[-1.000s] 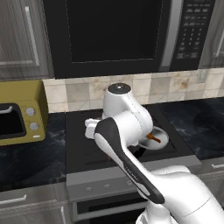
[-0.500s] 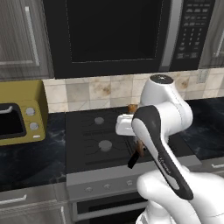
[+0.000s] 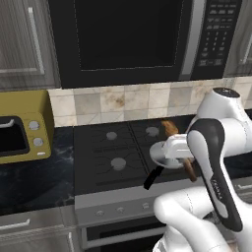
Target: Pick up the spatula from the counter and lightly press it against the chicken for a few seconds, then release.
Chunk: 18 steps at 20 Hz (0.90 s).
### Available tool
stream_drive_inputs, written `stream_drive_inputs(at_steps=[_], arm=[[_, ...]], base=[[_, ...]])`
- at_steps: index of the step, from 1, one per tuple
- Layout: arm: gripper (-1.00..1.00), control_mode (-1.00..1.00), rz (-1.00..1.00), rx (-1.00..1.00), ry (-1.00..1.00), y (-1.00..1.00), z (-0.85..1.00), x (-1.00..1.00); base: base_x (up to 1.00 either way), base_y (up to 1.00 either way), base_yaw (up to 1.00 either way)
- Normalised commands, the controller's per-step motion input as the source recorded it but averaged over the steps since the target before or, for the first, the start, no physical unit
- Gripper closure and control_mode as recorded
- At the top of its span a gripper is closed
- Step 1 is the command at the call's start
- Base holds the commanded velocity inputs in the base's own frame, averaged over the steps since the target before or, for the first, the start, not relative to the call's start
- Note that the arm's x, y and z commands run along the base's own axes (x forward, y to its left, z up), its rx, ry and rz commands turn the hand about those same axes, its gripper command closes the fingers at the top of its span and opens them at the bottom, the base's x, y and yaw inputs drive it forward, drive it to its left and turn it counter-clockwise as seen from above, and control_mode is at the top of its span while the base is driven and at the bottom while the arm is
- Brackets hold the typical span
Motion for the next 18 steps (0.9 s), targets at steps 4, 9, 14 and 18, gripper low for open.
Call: stream_drive_inputs(at_steps=[4,9,14,18], arm=[[1.00,-1.00,0.24,0.00,0.00,-0.78,0.08,-0.20],[1.00,-1.00,0.25,-0.01,0.00,-0.70,0.23,-0.11],[1.00,-1.00,0.32,-0.03,-0.06,-0.55,0.17,0.00],[1.00,-1.00,0.36,-0.12,-0.09,-0.54,0.05,-0.01]], base=[[0.00,0.00,0.00],[0.00,0.00,0.00],[0.00,0.00,0.00],[0.00,0.00,0.00]])
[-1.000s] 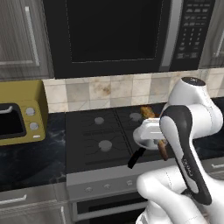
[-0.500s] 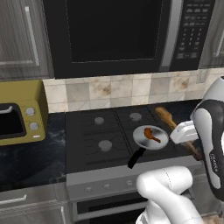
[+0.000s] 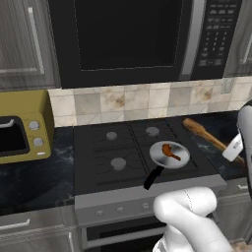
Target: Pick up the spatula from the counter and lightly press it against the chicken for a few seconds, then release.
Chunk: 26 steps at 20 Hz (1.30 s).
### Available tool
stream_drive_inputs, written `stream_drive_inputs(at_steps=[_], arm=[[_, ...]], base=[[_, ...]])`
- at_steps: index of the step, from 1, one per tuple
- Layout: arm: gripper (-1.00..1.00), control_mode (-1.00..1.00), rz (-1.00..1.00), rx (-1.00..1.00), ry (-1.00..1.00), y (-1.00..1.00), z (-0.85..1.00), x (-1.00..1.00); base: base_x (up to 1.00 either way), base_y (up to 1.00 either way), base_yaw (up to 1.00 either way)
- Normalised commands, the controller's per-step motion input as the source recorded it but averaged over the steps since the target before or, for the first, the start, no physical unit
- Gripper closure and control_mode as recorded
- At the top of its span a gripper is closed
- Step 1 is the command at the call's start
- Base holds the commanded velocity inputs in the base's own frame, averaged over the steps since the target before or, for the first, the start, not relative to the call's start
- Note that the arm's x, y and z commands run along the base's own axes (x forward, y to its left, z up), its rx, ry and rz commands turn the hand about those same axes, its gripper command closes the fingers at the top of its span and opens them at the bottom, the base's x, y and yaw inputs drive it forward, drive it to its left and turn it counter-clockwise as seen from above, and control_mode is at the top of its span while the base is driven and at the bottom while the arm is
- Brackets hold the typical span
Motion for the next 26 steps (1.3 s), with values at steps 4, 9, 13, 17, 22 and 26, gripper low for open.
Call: stream_drive_inputs(at_steps=[4,9,13,17,22,26], arm=[[1.00,-1.00,0.31,-0.14,-0.05,-0.36,-0.01,0.00],[1.00,-1.00,0.21,-0.12,0.00,-0.21,-0.05,0.00],[1.00,-1.00,0.11,-0.06,0.00,-0.08,0.02,0.00],[1.00,-1.00,0.02,-0.07,-0.06,-0.24,0.01,0.00],[1.00,-1.00,0.00,-0.03,-0.10,-0.34,0.00,0.00],[1.00,-1.00,0.00,-0.04,-0.07,-0.25,0.00,0.00]], base=[[0.00,0.00,0.00],[0.00,0.00,0.00],[0.00,0.00,0.00],[0.00,0.00,0.00],[0.00,0.00,0.00],[0.00,0.00,0.00]])
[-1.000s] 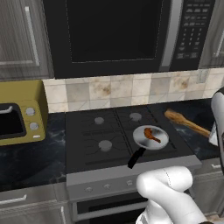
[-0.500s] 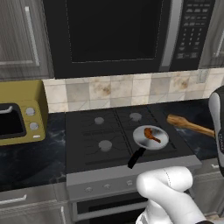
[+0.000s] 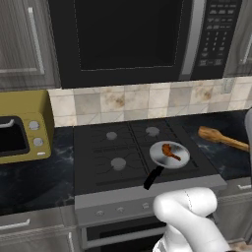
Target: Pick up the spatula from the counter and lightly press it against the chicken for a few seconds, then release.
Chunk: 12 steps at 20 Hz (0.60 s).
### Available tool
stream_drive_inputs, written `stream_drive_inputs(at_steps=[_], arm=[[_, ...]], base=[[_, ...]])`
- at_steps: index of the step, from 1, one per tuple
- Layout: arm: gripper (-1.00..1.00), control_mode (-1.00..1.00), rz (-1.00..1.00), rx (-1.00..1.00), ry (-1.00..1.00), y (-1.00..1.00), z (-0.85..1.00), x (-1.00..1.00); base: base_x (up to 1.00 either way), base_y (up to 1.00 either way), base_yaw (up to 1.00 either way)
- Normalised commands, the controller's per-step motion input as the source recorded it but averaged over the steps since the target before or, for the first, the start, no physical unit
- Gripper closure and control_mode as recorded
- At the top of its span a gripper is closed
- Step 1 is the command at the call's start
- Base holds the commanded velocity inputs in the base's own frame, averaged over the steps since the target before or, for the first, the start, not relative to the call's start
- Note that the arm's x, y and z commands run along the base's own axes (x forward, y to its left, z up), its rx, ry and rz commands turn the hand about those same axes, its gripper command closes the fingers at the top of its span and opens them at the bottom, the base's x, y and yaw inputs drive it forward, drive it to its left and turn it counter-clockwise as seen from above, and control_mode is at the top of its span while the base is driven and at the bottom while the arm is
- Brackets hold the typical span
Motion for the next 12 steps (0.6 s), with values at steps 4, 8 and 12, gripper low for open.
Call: stream_drive_inputs(at_steps=[4,8,12], arm=[[1.00,-1.00,0.00,-0.05,-0.08,-0.17,0.00,0.00],[1.00,-1.00,0.00,-0.06,-0.04,-0.06,0.00,0.11],[1.00,-1.00,0.00,-0.07,-0.03,0.00,-0.02,0.16]], base=[[0.00,0.00,0.00],[0.00,0.00,0.00],[0.00,0.00,0.00]])
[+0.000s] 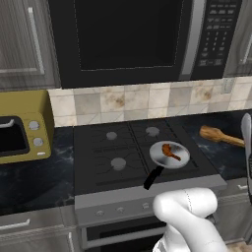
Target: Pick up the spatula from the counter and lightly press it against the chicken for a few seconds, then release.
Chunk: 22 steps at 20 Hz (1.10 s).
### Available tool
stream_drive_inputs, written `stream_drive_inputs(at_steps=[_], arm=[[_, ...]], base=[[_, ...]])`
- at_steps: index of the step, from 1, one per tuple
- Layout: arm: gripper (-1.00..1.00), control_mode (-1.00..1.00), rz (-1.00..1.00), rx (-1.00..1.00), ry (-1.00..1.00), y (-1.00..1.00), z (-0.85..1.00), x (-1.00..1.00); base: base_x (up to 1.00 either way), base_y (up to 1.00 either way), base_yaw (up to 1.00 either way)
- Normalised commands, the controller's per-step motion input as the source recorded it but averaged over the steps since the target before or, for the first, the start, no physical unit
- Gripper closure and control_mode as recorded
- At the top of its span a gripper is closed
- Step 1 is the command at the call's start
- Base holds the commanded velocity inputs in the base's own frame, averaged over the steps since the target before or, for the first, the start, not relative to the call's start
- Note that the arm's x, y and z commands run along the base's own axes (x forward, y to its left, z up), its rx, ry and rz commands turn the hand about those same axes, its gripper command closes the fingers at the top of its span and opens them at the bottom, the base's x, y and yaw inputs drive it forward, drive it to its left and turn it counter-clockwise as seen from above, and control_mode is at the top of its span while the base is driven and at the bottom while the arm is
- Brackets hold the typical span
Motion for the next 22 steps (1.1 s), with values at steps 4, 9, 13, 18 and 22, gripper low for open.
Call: stream_drive_inputs(at_steps=[4,9,13,18,22], arm=[[1.00,-1.00,0.01,-0.08,0.00,-0.02,-0.07,0.18],[1.00,-1.00,0.03,-0.05,0.00,-0.04,-0.04,0.14],[1.00,-1.00,0.05,-0.02,0.00,-0.04,-0.12,0.21],[1.00,-1.00,0.09,0.00,0.00,-0.03,-0.14,0.18],[1.00,-1.00,0.09,0.00,0.00,0.00,-0.19,0.26]], base=[[0.00,0.00,0.00],[0.00,0.00,0.00],[0.00,0.00,0.00],[0.00,0.00,0.00],[0.00,0.00,0.00]])
